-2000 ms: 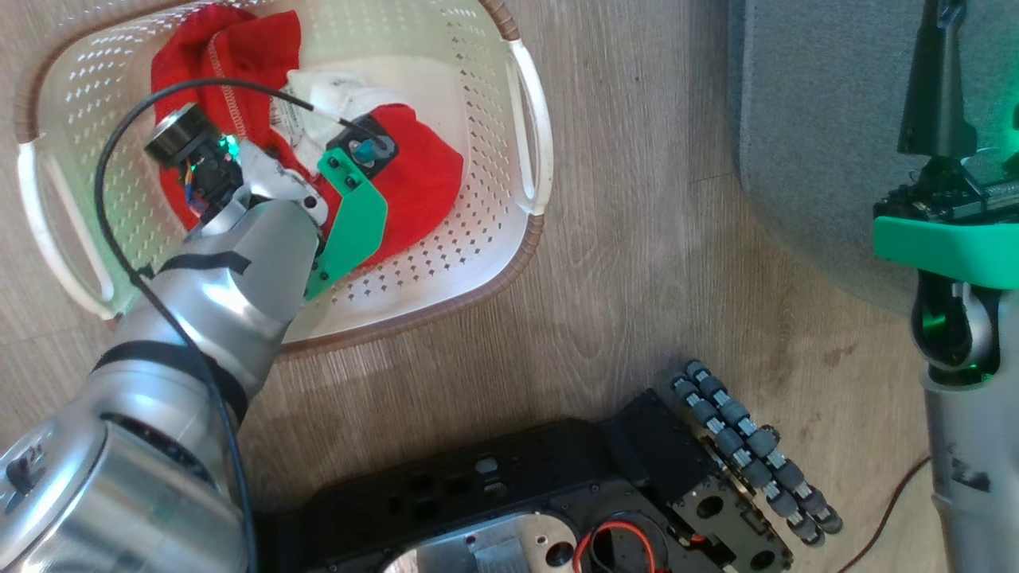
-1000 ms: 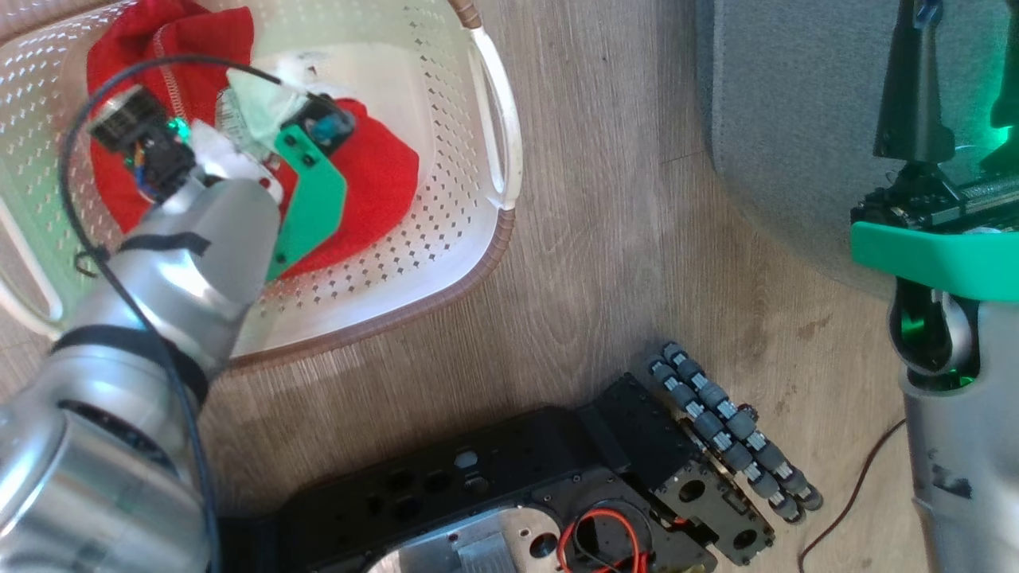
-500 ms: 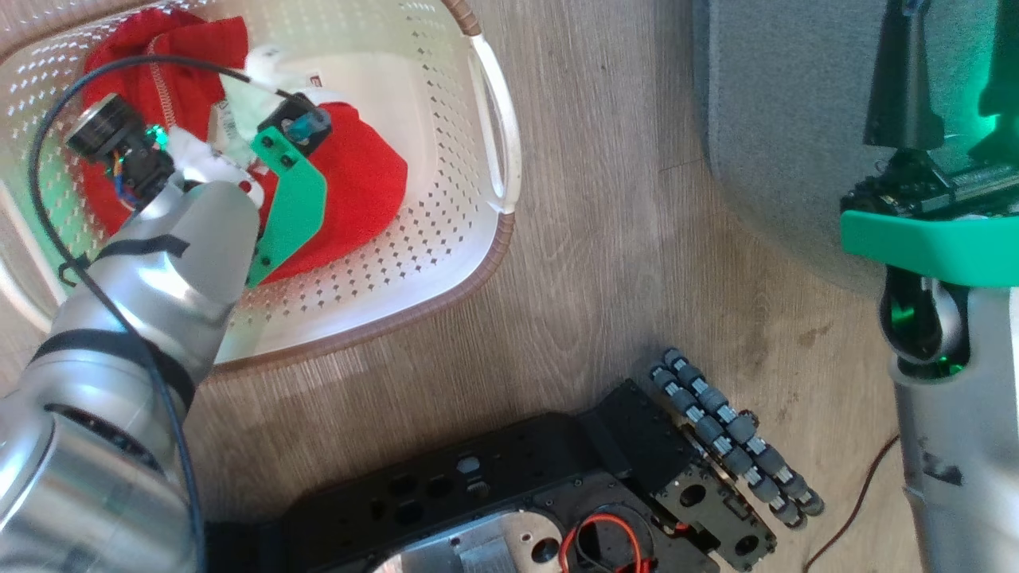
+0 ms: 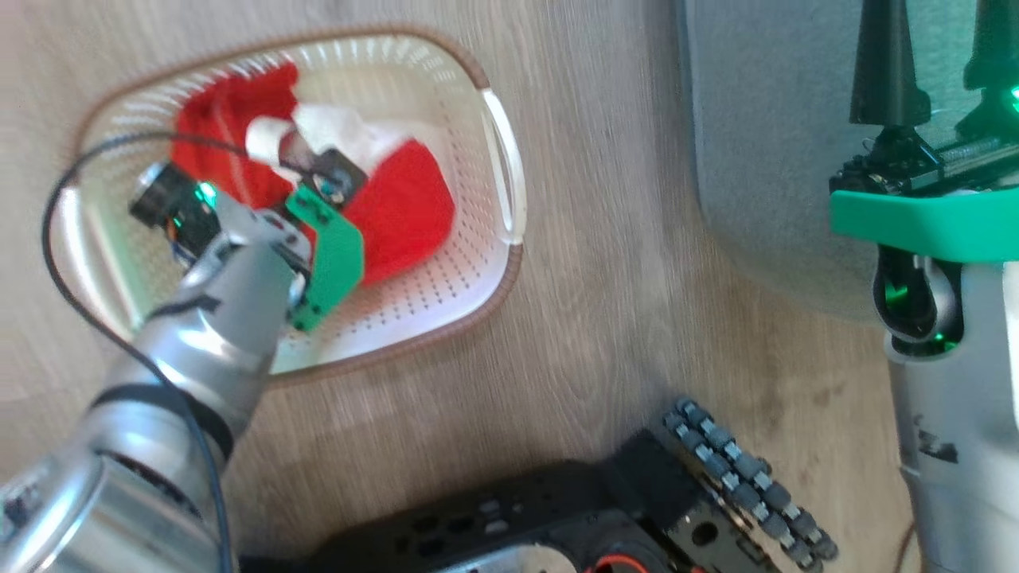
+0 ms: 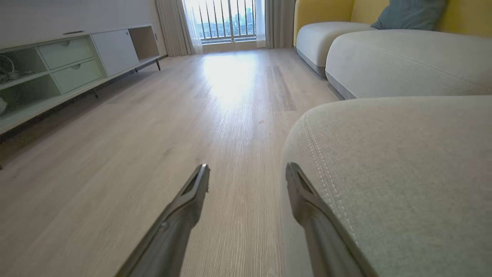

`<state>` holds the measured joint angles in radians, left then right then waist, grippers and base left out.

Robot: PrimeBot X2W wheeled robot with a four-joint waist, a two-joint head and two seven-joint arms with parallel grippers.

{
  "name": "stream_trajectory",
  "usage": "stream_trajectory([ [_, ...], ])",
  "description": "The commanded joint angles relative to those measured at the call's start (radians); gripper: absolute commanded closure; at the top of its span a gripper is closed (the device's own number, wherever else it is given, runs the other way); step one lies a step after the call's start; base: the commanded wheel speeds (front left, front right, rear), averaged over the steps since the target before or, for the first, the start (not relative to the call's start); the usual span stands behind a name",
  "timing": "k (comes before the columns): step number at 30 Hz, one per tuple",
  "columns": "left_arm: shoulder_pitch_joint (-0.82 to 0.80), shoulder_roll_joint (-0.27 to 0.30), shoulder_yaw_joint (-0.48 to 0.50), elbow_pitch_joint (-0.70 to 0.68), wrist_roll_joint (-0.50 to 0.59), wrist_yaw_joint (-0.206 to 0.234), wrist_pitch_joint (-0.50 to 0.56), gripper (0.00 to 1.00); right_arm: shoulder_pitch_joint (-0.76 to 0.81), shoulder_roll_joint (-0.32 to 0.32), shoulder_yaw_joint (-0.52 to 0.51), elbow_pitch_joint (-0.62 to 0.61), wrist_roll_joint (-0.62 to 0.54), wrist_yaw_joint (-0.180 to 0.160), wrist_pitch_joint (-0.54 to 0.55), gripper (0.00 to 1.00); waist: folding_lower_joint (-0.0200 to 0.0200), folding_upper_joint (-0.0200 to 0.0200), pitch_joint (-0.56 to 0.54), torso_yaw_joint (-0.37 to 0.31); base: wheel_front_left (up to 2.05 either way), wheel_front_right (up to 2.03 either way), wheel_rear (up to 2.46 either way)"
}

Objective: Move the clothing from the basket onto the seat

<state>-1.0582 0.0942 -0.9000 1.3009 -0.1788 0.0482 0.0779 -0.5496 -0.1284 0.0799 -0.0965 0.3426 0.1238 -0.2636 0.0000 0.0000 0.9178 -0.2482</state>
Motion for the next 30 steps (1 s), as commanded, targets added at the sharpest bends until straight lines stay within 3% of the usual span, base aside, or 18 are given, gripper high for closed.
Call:
stream_trajectory([
  [1,0.033,-0.001,0.024,-0.010,-0.010,0.012,-0.036,1.00,0.051,-0.013,0.007,-0.029,-0.004,0.007,0.002,0.00,0.0000,0.0000,-0.088,0.035,0.00,0.00,0.00],
  [14,0.160,-0.041,0.084,-0.028,-0.118,0.067,-0.305,1.00,0.138,-0.038,-0.005,0.011,-0.007,0.007,0.002,0.00,0.0000,0.0000,-0.381,0.097,0.00,0.00,0.00],
  [21,0.234,-0.044,0.102,-0.115,-0.158,0.098,-0.338,1.00,0.198,-0.036,0.001,0.037,-0.007,0.007,0.002,0.00,0.0000,0.0000,-0.520,0.117,0.00,0.00,0.00],
  [30,0.374,-0.002,0.186,-0.395,-0.135,0.163,-0.339,1.00,0.277,-0.038,0.019,0.062,-0.012,0.007,0.002,0.00,0.0000,0.0000,-0.657,0.142,0.00,0.00,0.00],
])
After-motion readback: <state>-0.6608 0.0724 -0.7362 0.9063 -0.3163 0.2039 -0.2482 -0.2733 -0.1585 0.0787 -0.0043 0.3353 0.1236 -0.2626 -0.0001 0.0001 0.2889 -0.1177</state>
